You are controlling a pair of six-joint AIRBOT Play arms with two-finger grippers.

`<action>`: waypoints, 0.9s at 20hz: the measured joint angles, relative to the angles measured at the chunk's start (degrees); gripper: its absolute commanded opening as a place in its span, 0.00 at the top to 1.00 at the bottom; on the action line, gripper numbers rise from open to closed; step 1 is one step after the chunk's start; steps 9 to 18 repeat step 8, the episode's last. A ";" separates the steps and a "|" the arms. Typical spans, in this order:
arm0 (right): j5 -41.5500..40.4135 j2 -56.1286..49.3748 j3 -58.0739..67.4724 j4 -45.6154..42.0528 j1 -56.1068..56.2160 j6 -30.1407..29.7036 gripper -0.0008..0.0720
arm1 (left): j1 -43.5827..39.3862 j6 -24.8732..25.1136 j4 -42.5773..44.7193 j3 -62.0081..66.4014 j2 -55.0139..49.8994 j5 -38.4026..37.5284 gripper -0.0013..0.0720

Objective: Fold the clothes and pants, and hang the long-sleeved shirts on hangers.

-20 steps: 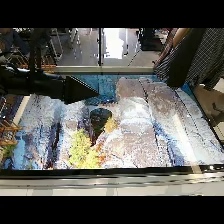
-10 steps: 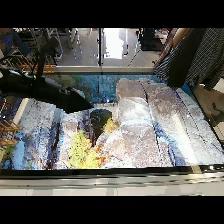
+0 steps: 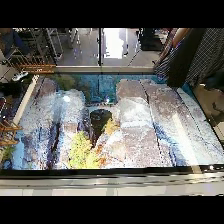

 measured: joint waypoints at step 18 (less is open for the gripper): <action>-11.58 -4.04 -6.34 -22.86 18.47 -2.16 0.53 | 1.90 -6.16 7.28 0.00 0.00 6.25 0.19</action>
